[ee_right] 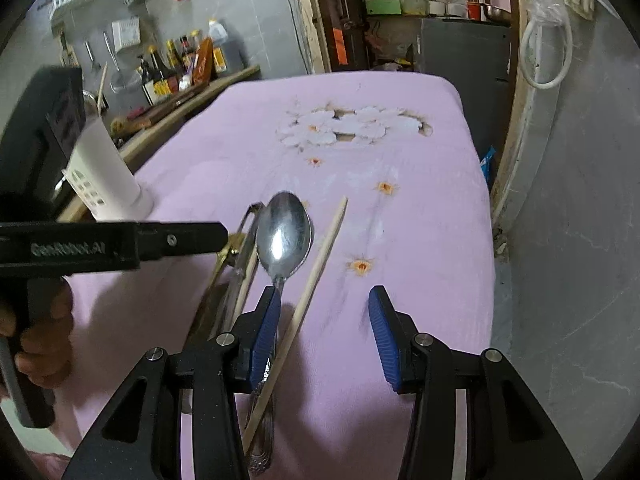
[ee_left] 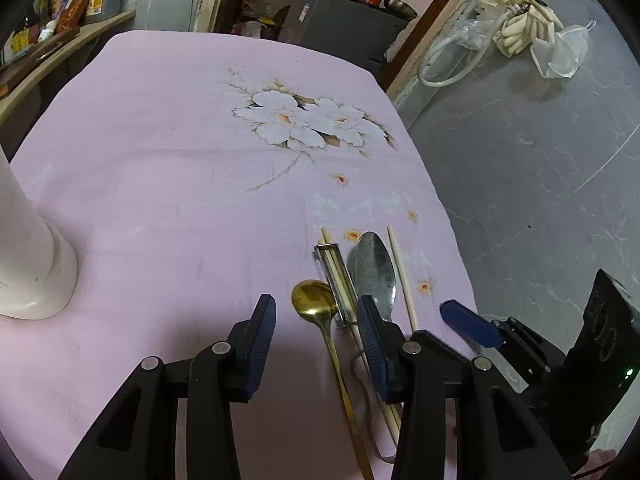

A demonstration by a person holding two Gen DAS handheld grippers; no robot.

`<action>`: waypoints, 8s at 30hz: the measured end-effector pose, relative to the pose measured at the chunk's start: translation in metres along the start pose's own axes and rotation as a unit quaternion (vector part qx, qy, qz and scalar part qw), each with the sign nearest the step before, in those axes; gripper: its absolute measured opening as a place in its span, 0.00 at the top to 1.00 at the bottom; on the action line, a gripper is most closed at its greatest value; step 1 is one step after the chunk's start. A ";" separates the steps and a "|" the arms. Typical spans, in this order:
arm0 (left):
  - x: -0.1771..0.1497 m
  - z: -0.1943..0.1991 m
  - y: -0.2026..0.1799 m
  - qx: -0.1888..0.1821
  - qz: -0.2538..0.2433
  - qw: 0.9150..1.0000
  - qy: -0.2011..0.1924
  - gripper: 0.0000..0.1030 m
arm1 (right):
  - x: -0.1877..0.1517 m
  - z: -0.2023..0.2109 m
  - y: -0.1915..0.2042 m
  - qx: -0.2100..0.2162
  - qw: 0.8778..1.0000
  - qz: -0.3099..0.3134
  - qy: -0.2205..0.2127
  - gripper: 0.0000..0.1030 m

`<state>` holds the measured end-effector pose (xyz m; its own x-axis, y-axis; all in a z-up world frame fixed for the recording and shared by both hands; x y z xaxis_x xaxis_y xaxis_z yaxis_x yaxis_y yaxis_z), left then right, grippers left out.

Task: Organize utensils
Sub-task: 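Grasp the metal tongs with the left gripper while the right gripper grasps a chopstick, then carry tongs and chopstick to the white caddy and open both grippers, then move both grippers back over the gold spoon and steel spoon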

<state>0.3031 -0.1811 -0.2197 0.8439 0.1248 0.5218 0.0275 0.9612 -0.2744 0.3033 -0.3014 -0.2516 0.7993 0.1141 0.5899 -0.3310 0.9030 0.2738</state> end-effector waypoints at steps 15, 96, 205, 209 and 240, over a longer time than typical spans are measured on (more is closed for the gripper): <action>0.007 -0.016 -0.016 0.008 -0.040 0.999 0.026 0.63 | 0.001 0.020 -0.020 -0.054 0.998 0.022 0.001 0.75; 0.006 -0.027 0.005 -0.007 0.071 0.988 0.133 0.83 | 0.034 -0.036 -0.018 -0.002 0.993 -0.068 0.100 0.84; 0.080 0.263 0.202 0.066 -0.018 0.964 -0.258 0.08 | 0.136 0.120 0.221 0.054 0.952 -0.100 -0.286 0.32; 0.078 0.263 0.183 0.092 -0.019 0.955 -0.282 0.01 | 0.125 0.142 0.196 0.018 0.951 -0.099 -0.292 0.18; 0.025 0.122 0.031 0.066 0.018 0.985 -0.160 0.01 | 0.075 0.104 -0.022 -0.036 0.980 -0.117 -0.158 0.07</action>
<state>0.2601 -0.1184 -0.1164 0.6306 0.2107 0.7469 -0.0882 0.9757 -0.2007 0.3185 -0.3557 -0.1340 0.6507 -0.2226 0.7260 -0.1117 0.9176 0.3814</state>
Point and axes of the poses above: each gripper's, at about its wrist camera, not at the fingertips, and z roughly against the way its jaws point, y to its left, x to its top, the point moved 7 cm from there along -z, roughly the way its jaws point, and after that the axes turned 10 degrees about -z, right-handed, at the moved point
